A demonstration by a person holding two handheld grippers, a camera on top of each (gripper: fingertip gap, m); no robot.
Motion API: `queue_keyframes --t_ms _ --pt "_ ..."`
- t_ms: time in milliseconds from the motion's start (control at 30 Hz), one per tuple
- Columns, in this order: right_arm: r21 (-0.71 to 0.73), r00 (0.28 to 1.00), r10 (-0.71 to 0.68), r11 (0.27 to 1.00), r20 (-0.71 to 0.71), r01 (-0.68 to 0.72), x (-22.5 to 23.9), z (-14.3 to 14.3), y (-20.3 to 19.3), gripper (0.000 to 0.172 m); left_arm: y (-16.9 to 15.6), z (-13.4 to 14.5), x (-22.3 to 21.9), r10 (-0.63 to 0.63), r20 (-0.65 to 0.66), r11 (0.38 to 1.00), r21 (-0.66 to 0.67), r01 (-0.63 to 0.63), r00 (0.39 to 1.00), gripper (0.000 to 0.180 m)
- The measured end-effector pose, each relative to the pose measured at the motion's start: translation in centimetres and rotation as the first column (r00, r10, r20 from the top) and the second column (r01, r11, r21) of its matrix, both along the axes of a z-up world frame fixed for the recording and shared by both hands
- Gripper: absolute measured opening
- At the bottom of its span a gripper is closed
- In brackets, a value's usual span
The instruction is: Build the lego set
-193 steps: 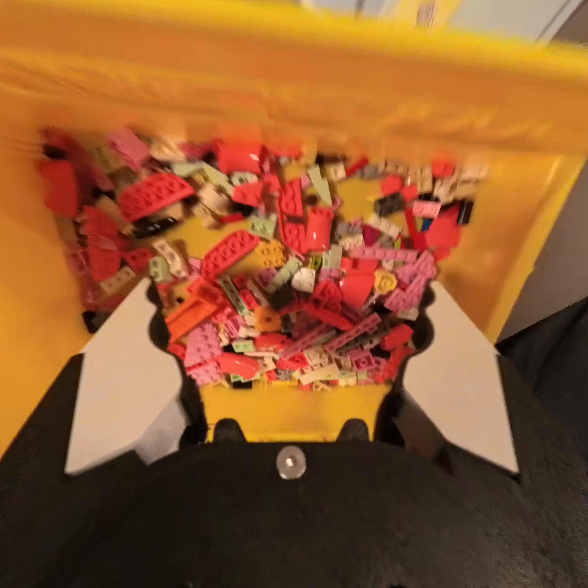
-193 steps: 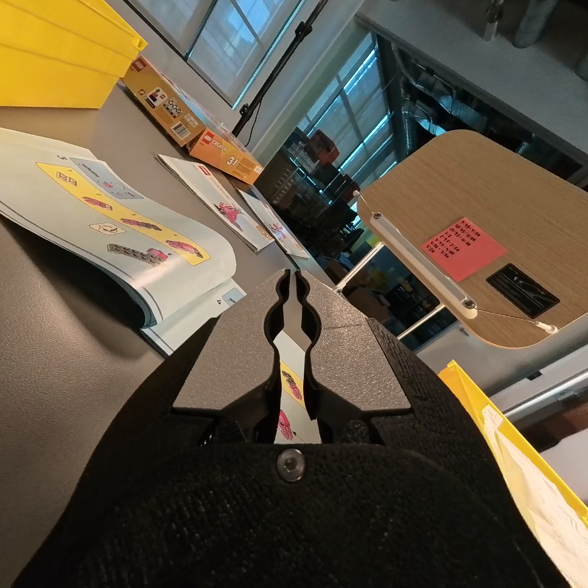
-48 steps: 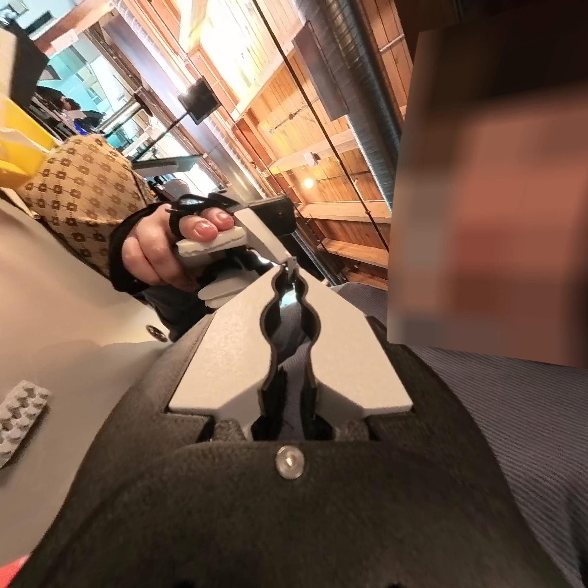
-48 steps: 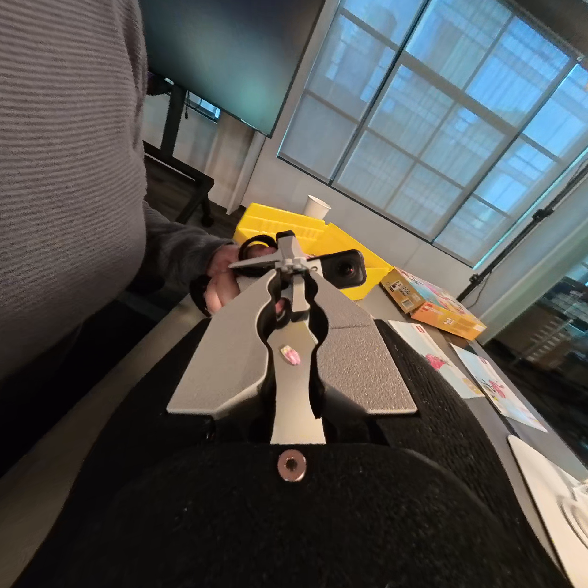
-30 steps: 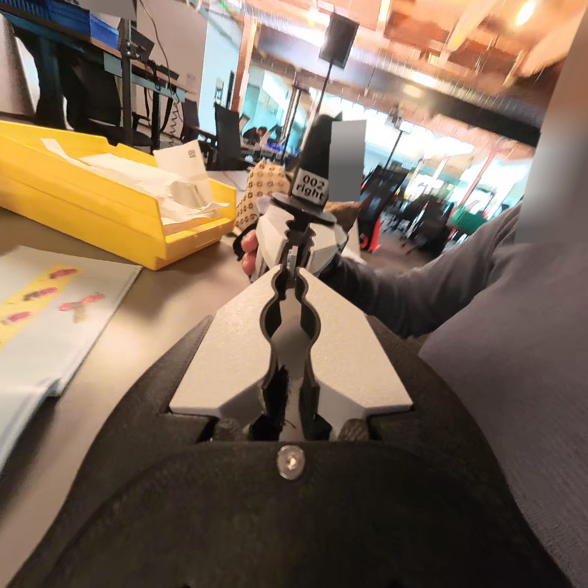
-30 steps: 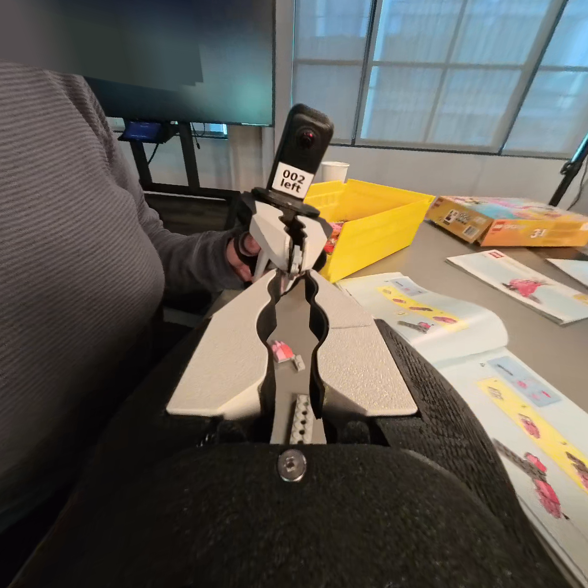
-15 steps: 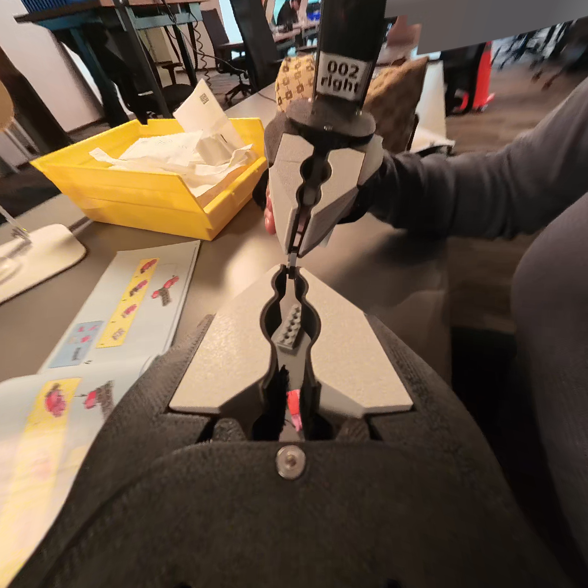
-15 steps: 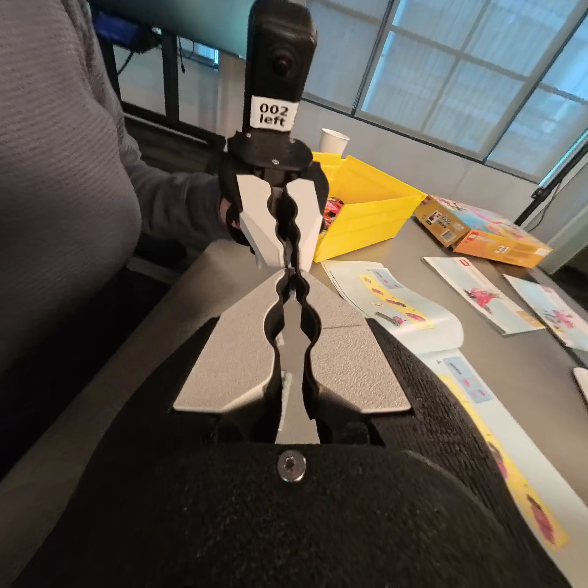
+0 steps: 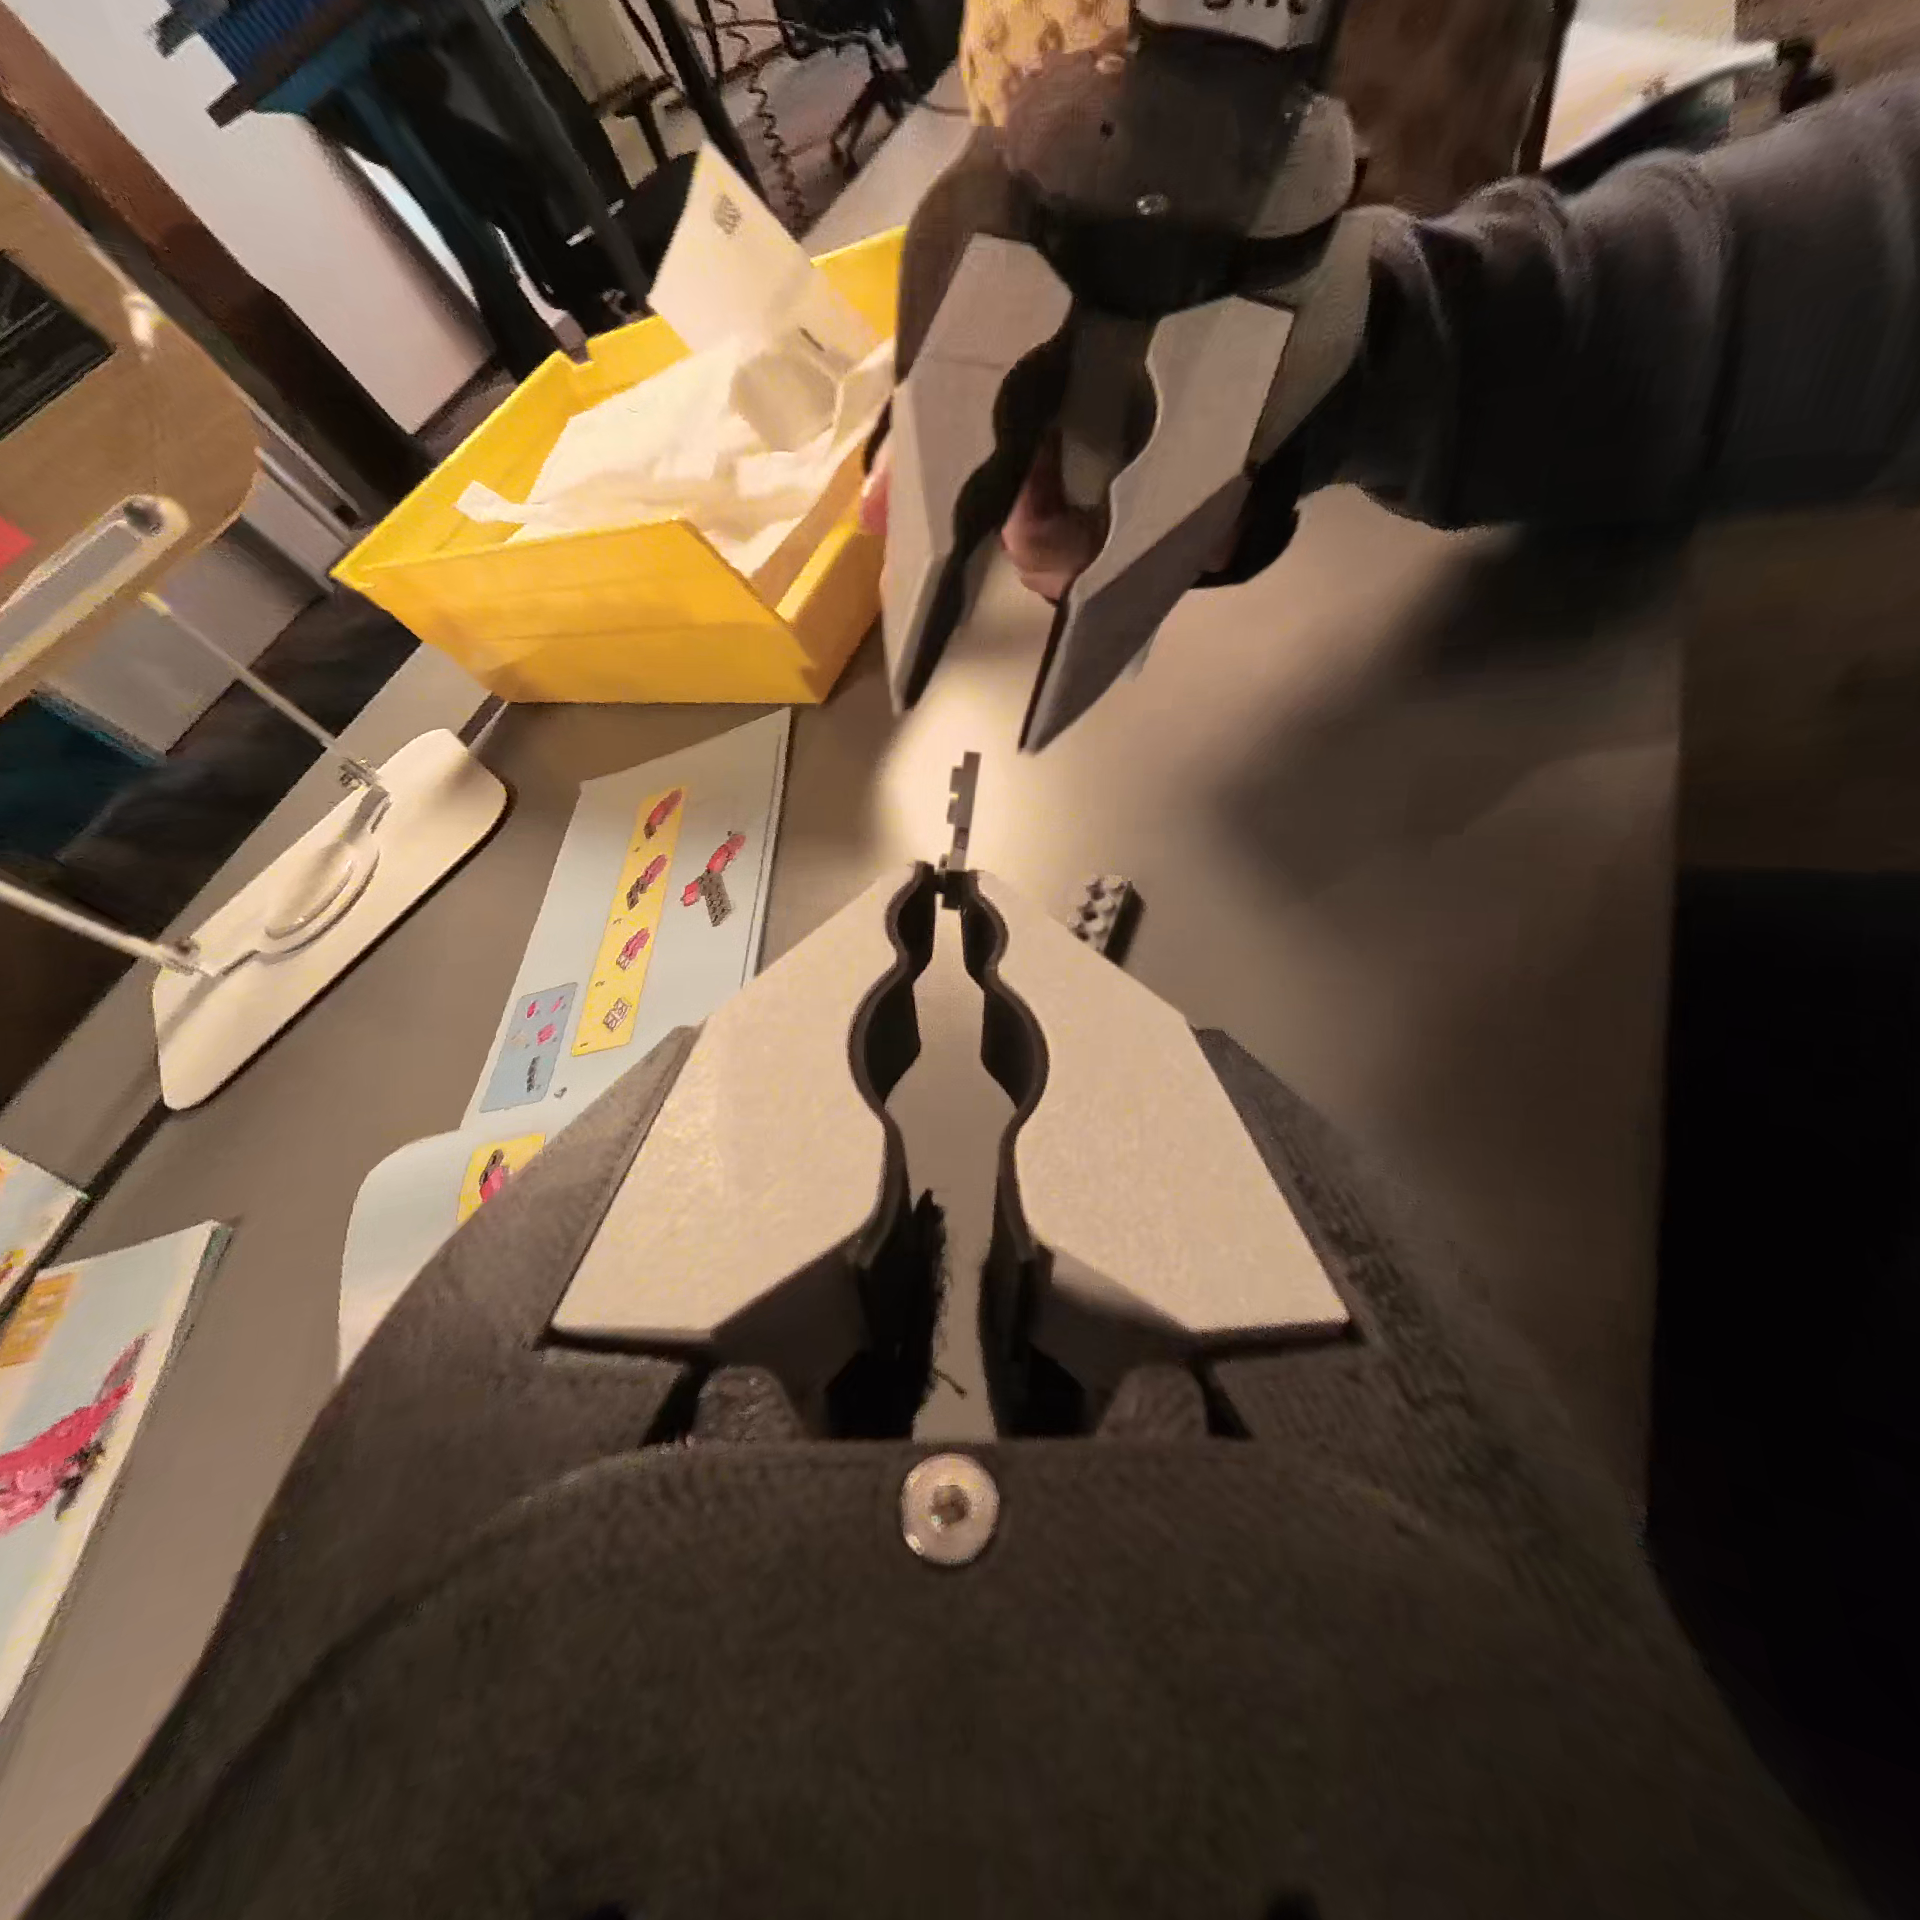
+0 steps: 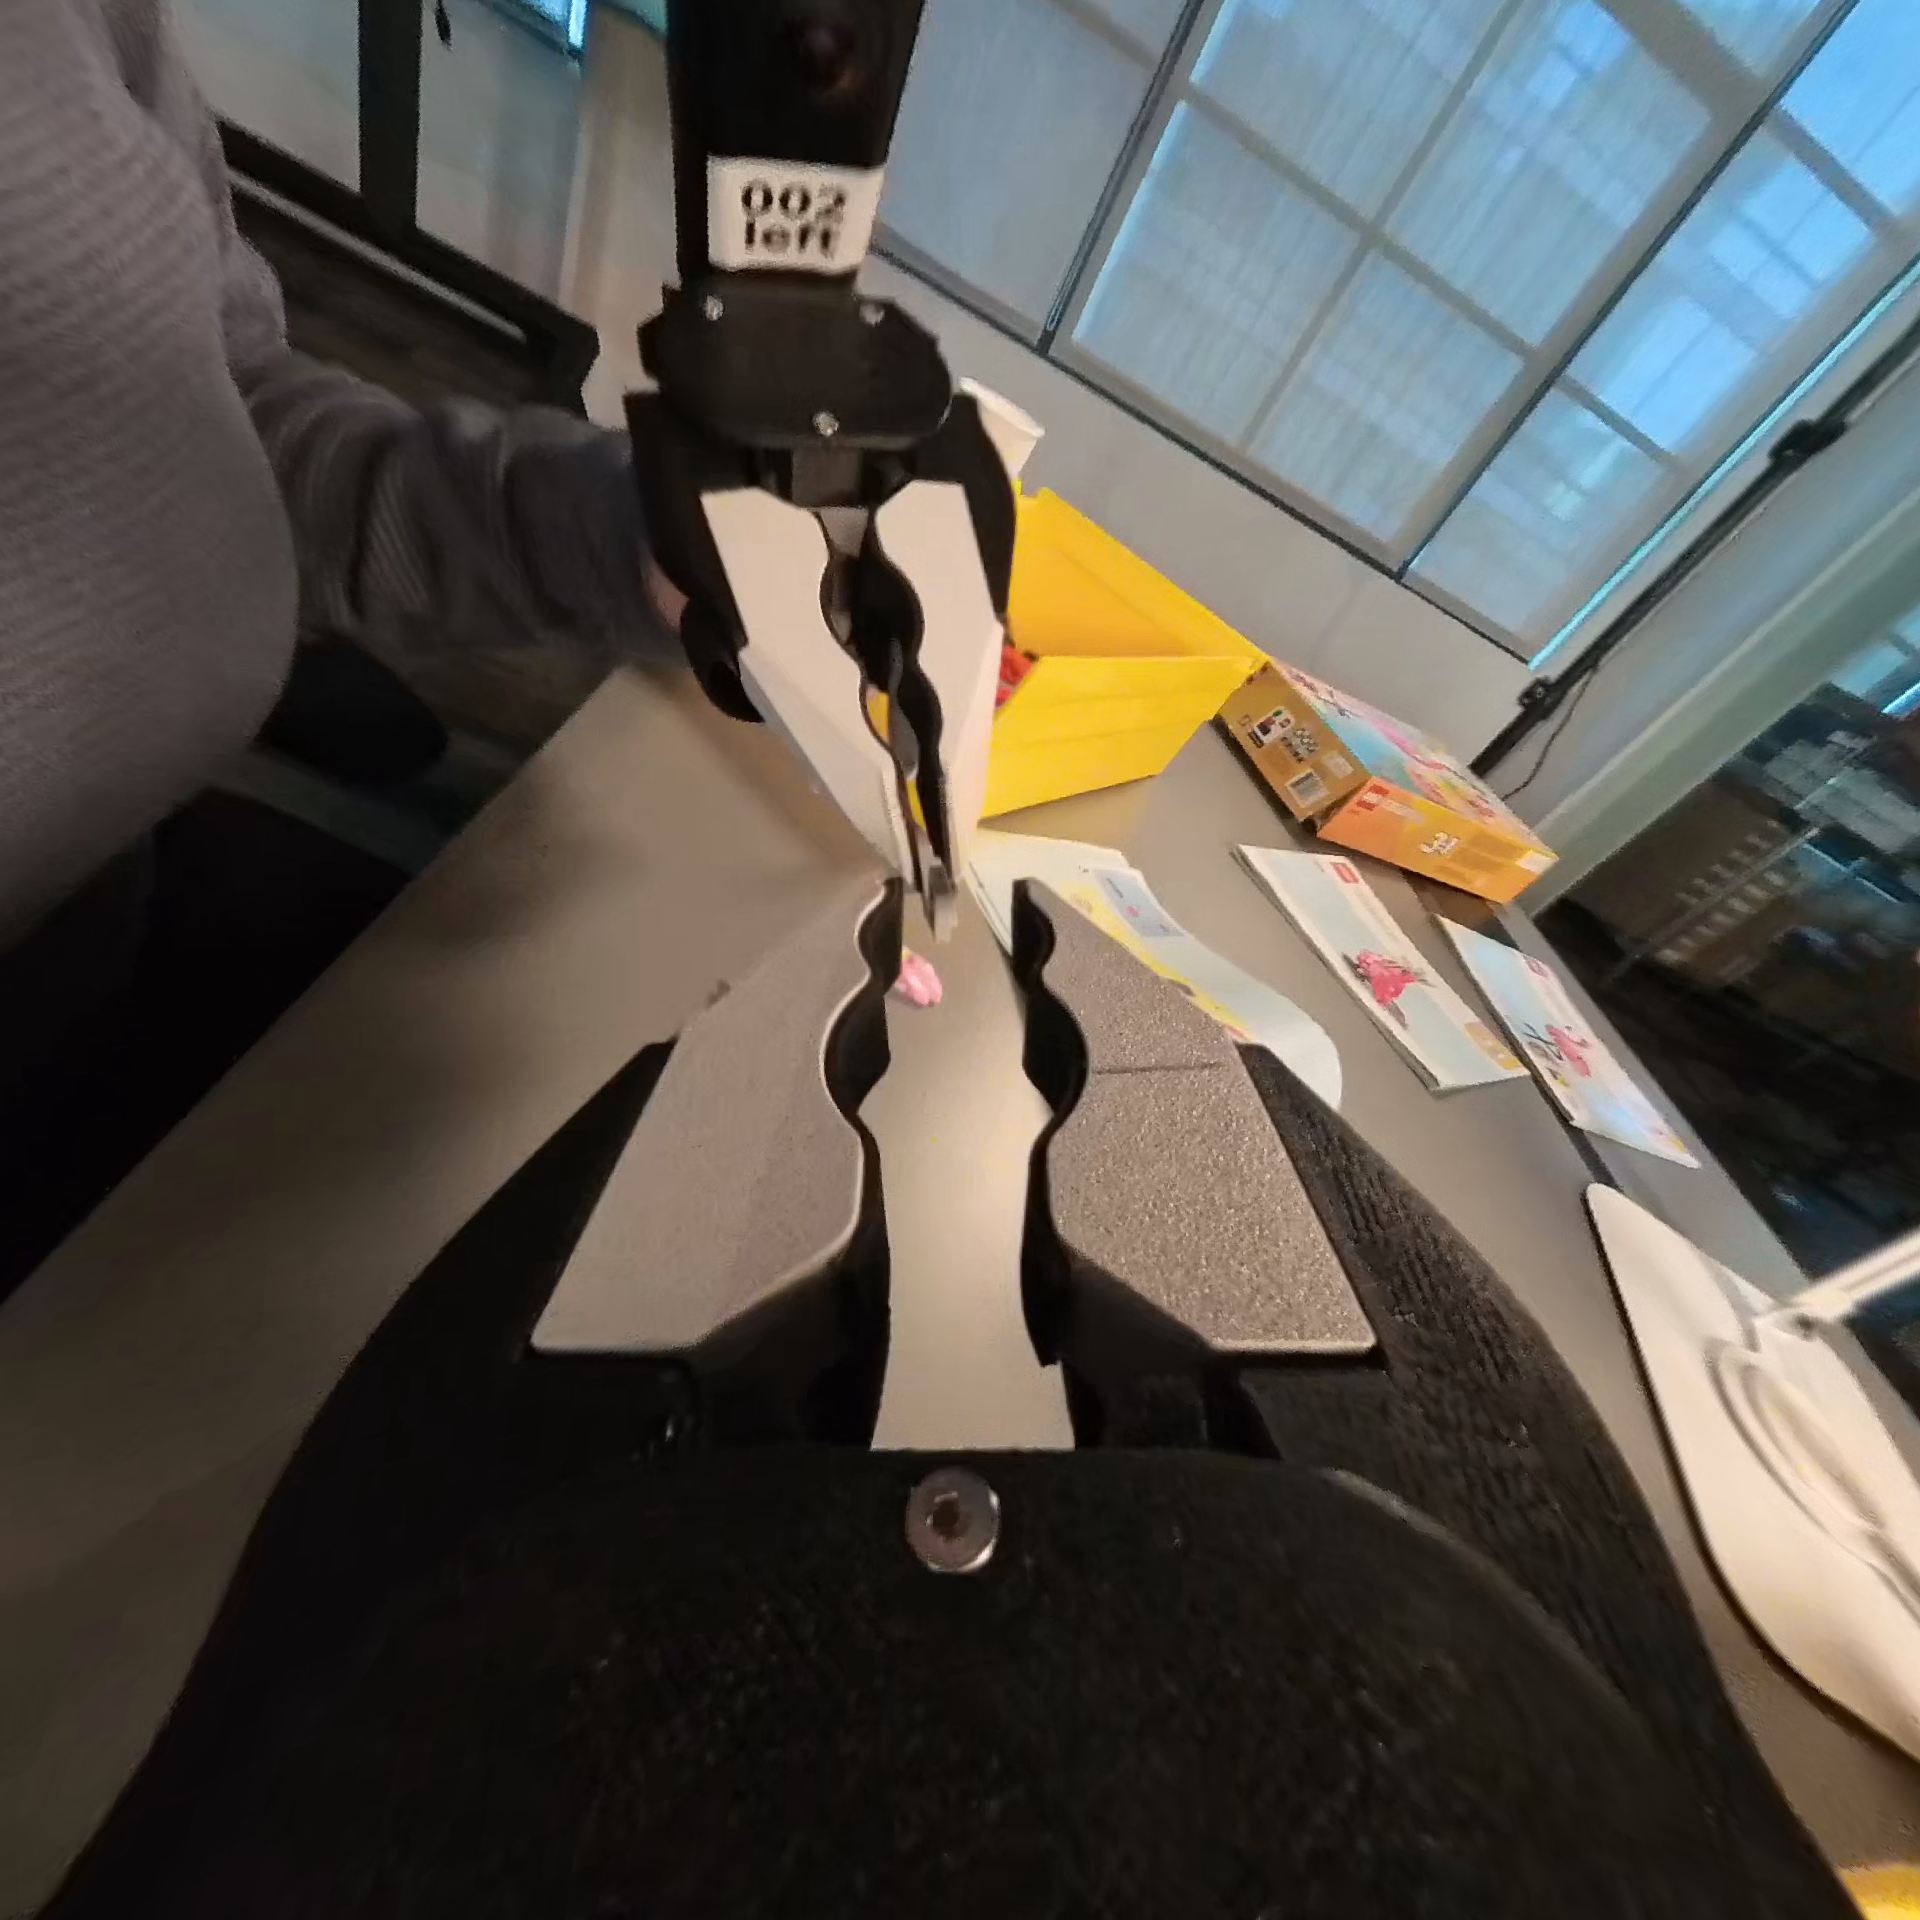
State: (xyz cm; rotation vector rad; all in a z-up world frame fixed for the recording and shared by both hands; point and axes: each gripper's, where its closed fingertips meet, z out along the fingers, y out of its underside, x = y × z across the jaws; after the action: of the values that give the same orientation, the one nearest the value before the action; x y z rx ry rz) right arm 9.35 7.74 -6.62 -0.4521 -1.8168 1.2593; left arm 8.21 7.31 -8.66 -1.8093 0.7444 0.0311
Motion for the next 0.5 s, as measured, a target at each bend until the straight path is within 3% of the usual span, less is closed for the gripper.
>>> queue_keyframes --t_ms 133,367,467,500 --pt "0.099 1.0 -0.013 0.995 0.0 0.013 -0.3 -1.3 -0.5 0.003 0.1 -0.1 0.7 -0.022 -0.014 1.0 0.008 0.022 1.0 0.003" --pt "0.087 1.0 0.013 0.996 -0.006 -0.012 -0.1 -1.0 -0.9 0.002 -0.3 0.3 0.7 -0.07 0.051 0.997 0.048 0.067 0.996 0.003" --pt "0.139 0.997 -0.045 0.989 -0.055 0.052 -1.0 -1.4 -0.5 0.002 -0.3 -0.4 -0.6 0.019 0.118 1.0 -0.019 -0.017 0.993 0.005" --pt "0.19 0.993 -0.083 0.977 -0.086 0.098 -1.4 -1.8 -0.1 0.002 -0.4 -1.2 -1.7 0.09 0.099 0.994 -0.072 -0.083 0.991 0.022"
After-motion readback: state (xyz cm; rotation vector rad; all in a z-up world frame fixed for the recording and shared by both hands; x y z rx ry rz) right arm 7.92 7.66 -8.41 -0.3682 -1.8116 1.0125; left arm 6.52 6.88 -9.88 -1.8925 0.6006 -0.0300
